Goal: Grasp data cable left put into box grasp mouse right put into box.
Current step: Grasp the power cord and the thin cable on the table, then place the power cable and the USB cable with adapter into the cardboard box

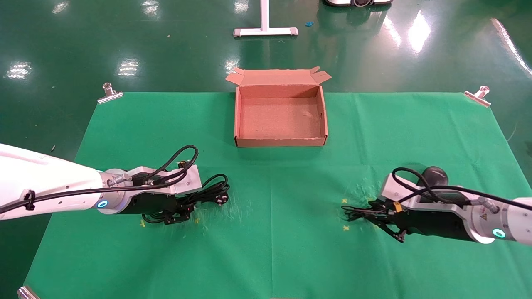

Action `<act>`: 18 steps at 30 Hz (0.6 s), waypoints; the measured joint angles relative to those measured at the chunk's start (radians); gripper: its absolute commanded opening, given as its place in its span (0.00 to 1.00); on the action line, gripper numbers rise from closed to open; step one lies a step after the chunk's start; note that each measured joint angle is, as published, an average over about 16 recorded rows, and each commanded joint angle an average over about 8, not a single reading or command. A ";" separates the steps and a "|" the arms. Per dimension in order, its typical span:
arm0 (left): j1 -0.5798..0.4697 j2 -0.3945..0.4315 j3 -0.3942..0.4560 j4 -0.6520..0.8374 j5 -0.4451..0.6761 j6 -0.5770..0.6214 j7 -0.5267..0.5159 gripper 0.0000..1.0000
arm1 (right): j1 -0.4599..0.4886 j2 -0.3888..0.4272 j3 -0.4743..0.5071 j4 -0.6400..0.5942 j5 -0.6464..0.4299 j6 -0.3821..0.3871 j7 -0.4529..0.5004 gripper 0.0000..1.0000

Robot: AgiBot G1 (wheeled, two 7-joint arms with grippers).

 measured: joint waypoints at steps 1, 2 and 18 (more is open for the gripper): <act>0.000 0.000 0.000 0.000 0.000 0.000 0.000 0.00 | 0.000 0.000 0.000 0.000 0.000 0.000 0.000 0.00; 0.000 0.000 0.000 0.000 0.000 0.000 0.000 0.00 | 0.000 0.000 0.000 0.000 0.000 0.000 0.000 0.00; -0.042 -0.006 -0.032 0.015 -0.097 0.028 0.041 0.00 | 0.020 0.009 0.013 -0.001 0.015 -0.002 -0.012 0.00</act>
